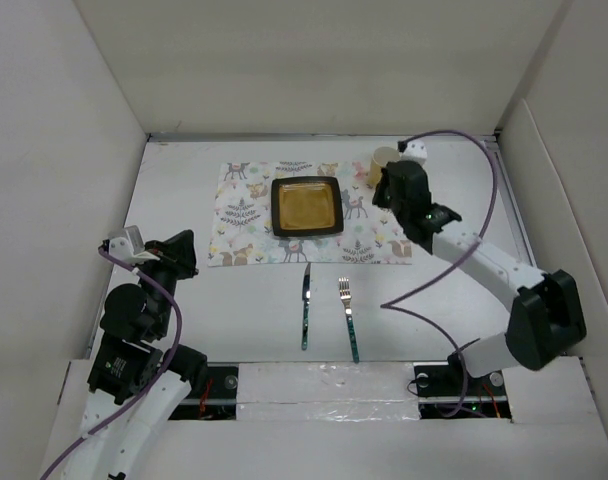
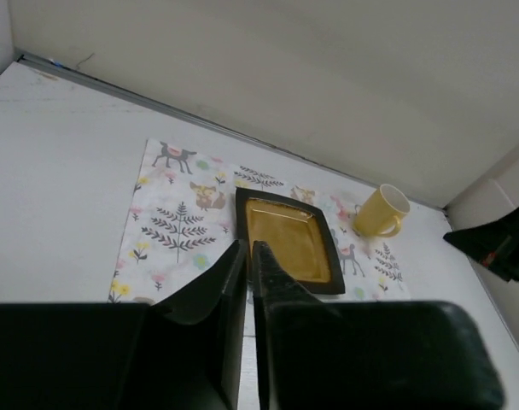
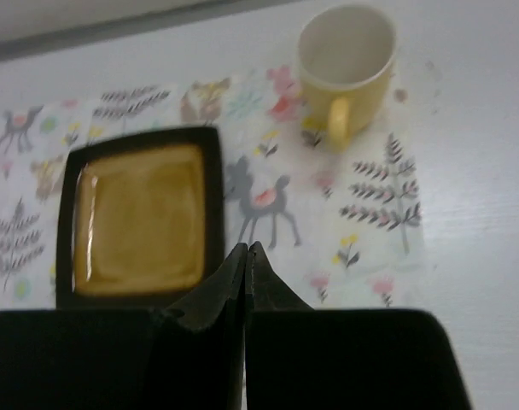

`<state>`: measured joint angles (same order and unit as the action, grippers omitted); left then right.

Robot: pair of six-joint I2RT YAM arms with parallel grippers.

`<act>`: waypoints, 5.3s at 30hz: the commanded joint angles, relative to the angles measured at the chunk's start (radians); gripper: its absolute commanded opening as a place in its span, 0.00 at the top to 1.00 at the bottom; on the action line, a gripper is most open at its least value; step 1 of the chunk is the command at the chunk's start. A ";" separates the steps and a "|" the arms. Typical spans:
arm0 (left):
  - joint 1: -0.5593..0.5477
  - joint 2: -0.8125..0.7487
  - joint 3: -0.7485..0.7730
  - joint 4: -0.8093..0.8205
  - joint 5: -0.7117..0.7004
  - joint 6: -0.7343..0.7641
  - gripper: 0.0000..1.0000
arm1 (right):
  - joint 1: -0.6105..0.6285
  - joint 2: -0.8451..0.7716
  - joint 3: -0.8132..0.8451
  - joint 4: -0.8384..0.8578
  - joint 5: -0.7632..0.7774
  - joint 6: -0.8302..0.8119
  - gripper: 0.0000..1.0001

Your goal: Set the dinner table for one person

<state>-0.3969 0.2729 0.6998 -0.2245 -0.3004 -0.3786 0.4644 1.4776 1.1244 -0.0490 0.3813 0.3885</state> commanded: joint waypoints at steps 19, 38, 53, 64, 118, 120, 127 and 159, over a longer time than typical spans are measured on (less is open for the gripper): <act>0.004 0.009 0.007 0.045 0.067 0.007 0.79 | 0.724 -0.166 -0.393 -0.491 0.059 0.490 0.54; 0.004 0.029 0.009 0.040 0.080 -0.014 0.50 | 0.786 -0.189 -0.160 -0.528 0.292 0.451 1.00; 0.004 0.012 0.010 0.013 -0.039 -0.091 0.41 | 0.501 0.697 0.912 -0.274 -0.063 0.047 1.00; 0.004 0.054 0.015 0.013 -0.006 -0.082 0.41 | 0.434 1.058 1.308 -0.371 -0.119 0.147 1.00; 0.004 0.054 0.020 0.017 0.064 -0.045 1.00 | 0.870 0.230 -0.069 -0.315 0.156 0.412 0.45; 0.004 0.051 0.020 0.020 0.069 -0.045 0.91 | 0.884 0.254 -0.057 -0.359 0.180 0.447 0.46; 0.004 0.052 0.013 0.028 0.075 -0.045 0.79 | 0.884 0.270 -0.087 -0.350 0.203 0.495 0.50; 0.004 0.066 0.015 0.020 0.083 -0.042 0.56 | 0.146 0.229 0.101 -0.045 -0.099 -0.008 1.00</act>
<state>-0.3969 0.3309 0.7002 -0.2440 -0.2245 -0.4301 0.6601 1.6161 1.1503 -0.1432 0.4000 0.4824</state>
